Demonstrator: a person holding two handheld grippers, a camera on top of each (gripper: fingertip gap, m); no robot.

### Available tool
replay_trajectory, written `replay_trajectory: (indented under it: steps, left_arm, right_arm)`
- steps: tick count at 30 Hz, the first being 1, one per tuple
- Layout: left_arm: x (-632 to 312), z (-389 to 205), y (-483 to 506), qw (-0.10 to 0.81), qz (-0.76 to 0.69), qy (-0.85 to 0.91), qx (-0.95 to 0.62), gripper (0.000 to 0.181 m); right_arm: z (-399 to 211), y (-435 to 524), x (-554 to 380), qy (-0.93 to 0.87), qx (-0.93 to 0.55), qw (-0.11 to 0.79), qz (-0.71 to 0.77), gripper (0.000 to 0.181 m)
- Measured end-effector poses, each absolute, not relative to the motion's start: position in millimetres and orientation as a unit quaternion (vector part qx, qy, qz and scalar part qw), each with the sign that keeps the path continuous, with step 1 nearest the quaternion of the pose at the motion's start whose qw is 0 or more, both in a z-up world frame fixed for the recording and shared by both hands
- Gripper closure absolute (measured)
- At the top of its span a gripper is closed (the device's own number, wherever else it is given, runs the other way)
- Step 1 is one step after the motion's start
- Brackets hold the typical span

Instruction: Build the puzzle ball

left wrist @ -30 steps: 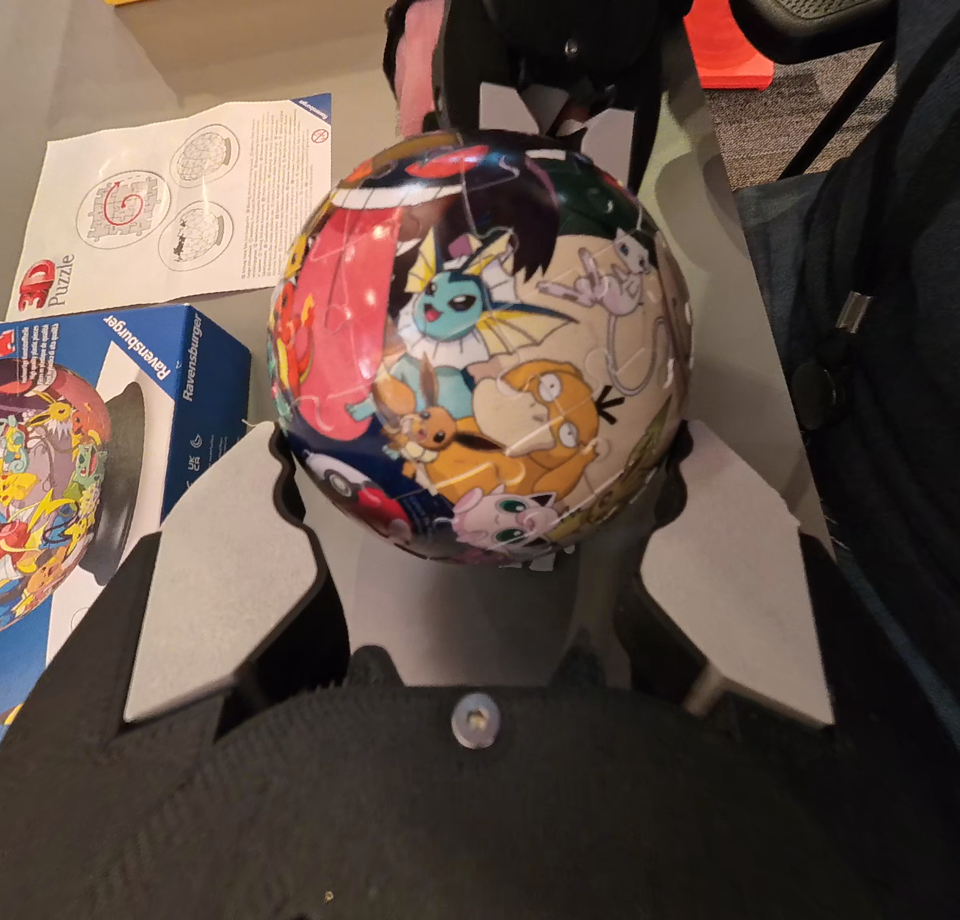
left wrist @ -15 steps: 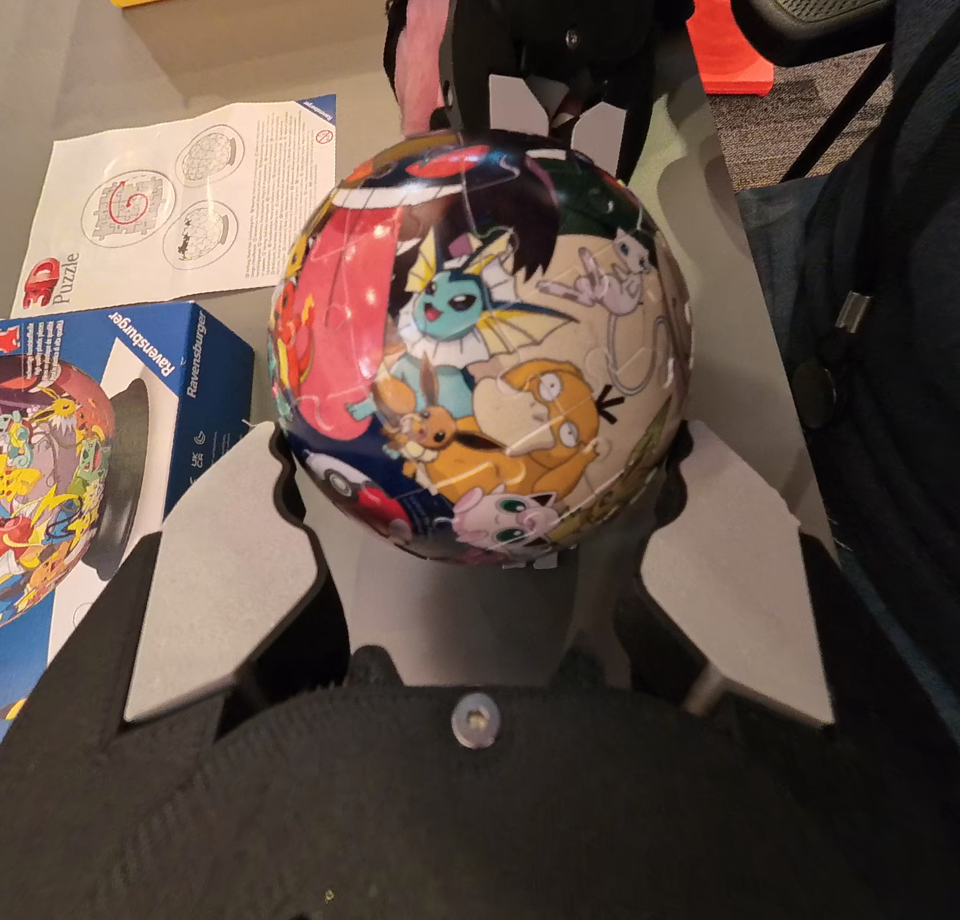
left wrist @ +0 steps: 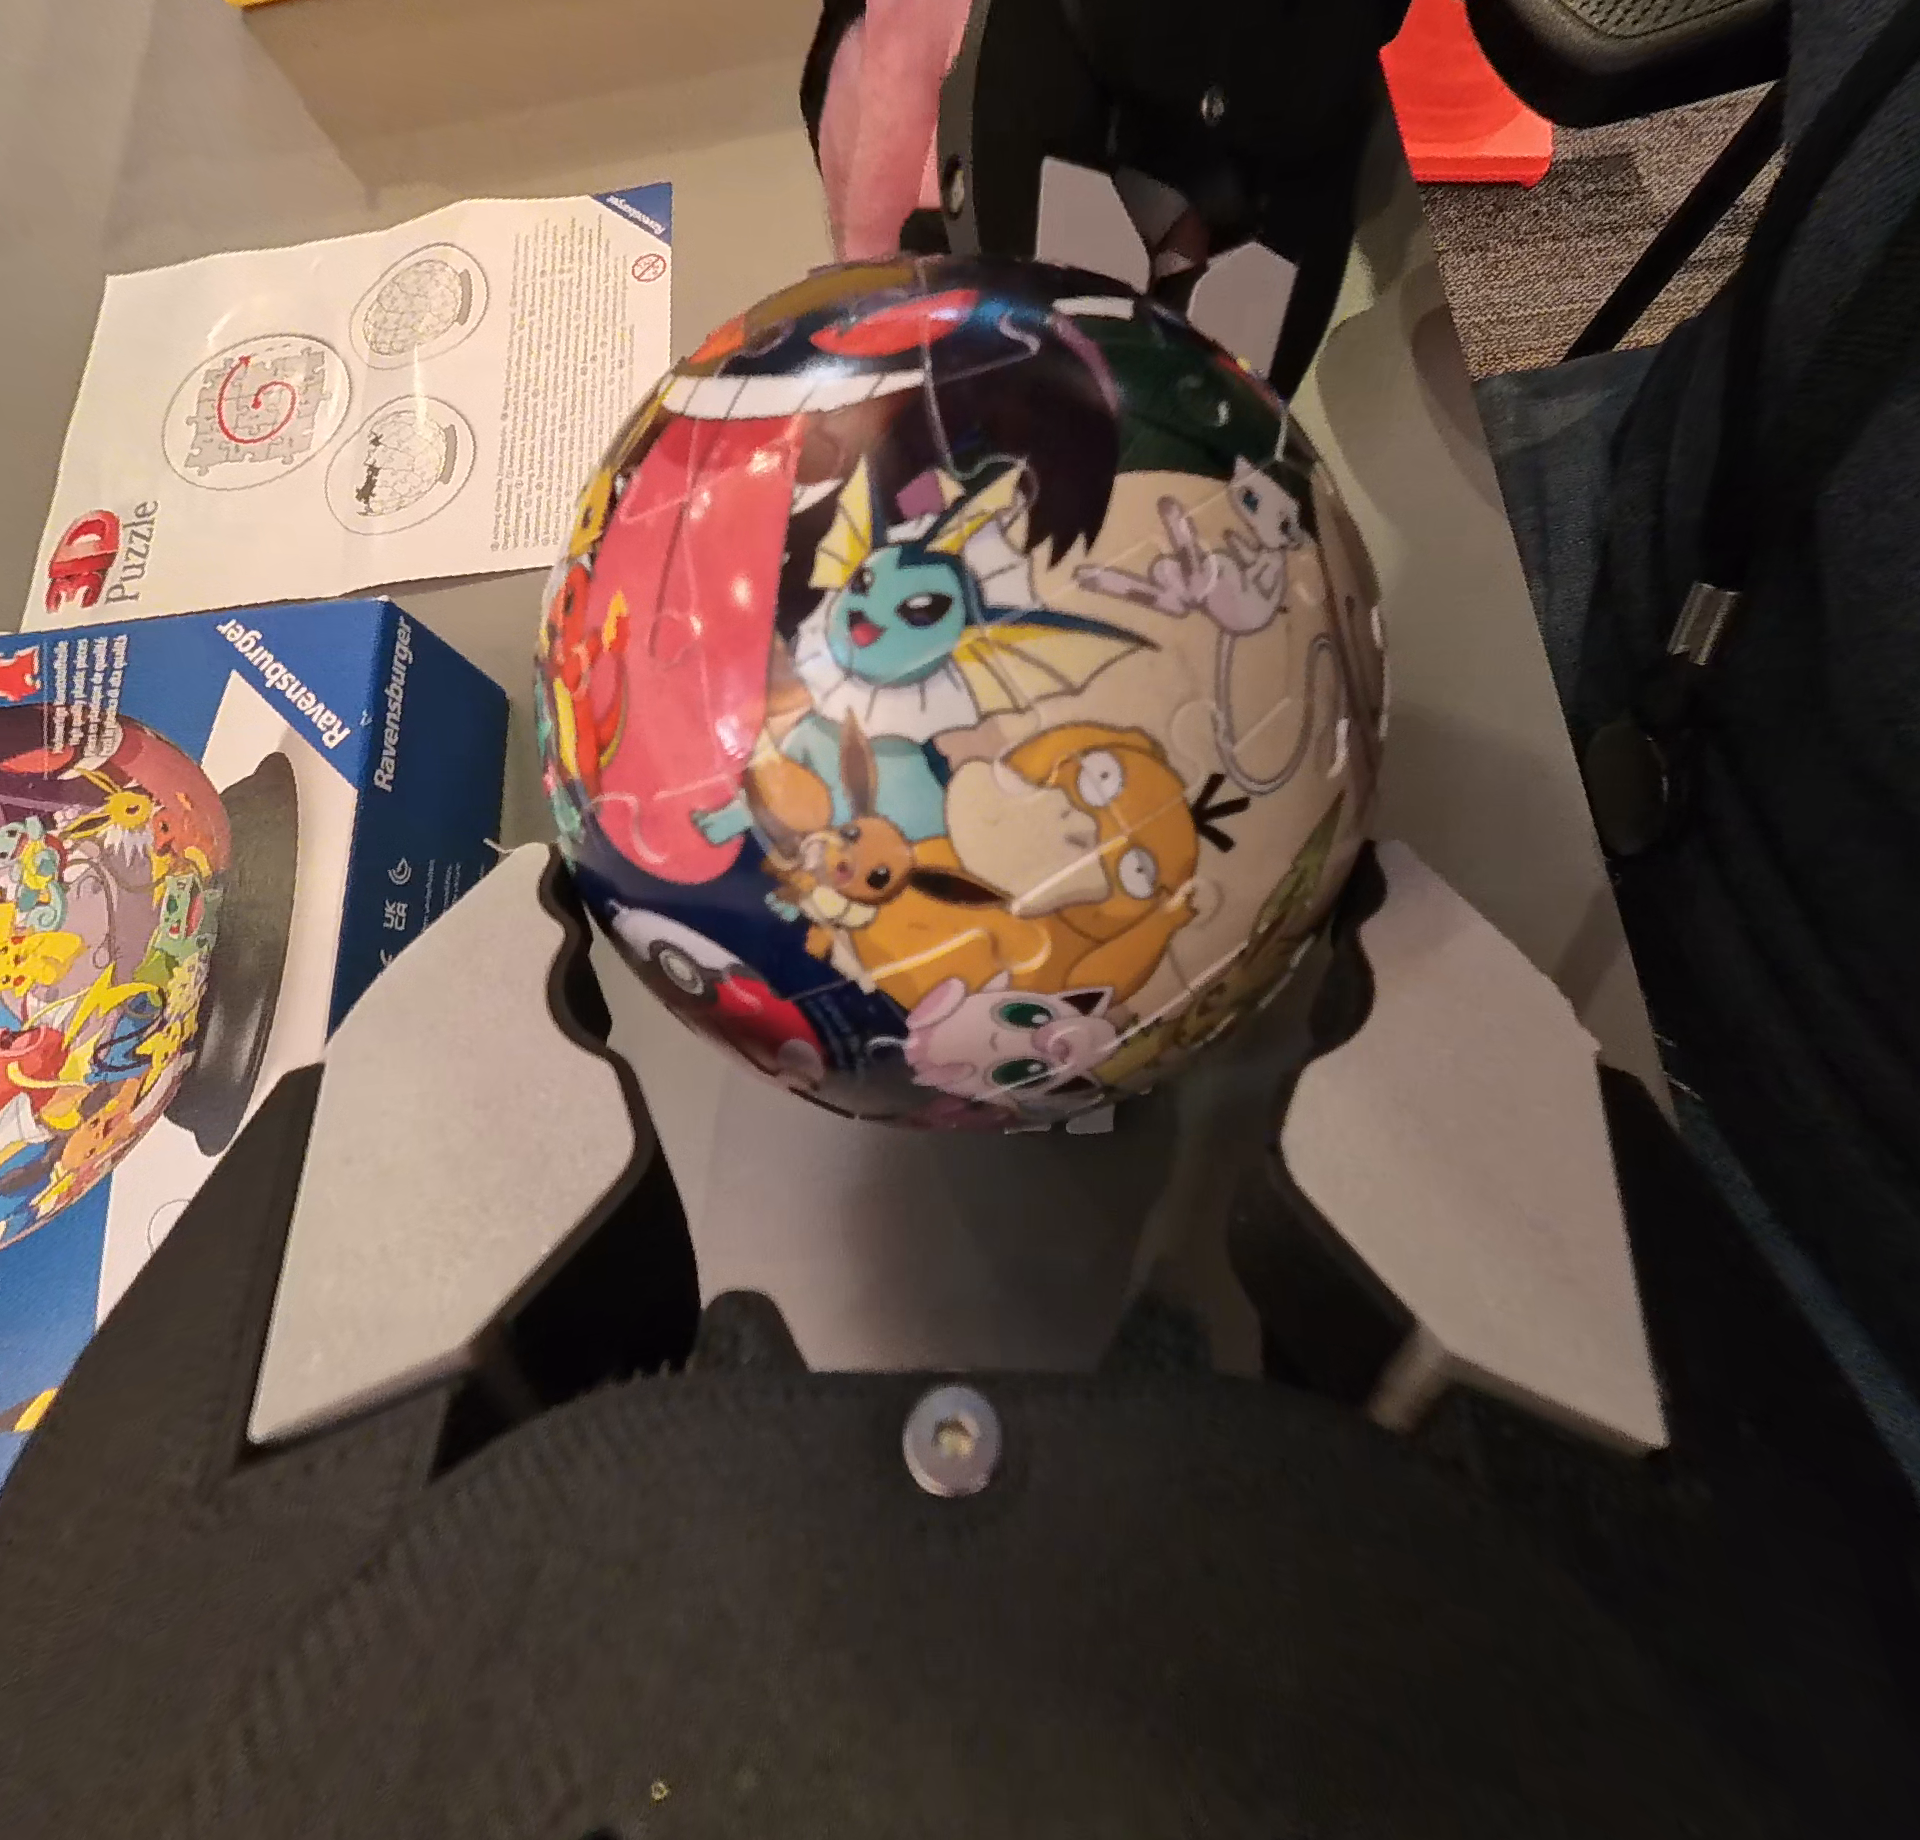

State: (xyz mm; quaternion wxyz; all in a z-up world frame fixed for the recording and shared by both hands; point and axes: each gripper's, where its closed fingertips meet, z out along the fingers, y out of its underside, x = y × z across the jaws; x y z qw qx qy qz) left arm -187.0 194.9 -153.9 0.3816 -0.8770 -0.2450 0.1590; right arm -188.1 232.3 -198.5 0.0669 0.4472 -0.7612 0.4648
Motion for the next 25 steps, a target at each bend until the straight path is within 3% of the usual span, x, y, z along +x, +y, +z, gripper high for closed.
replay_trajectory:
  steps: [12,25]
  left_arm:
    - [-187.0,-154.0,194.7,0.381,0.159,-0.245,-0.877,0.049]
    - [-187.1,-154.3,194.9,0.380,0.161,-0.244,-0.878,0.049]
  right_arm:
    - [-196.3,232.4,-187.7,-0.762,0.440,0.069,0.470,0.175]
    - [-199.8,228.3,-184.8,-0.768,0.431,0.073,0.468,0.181]
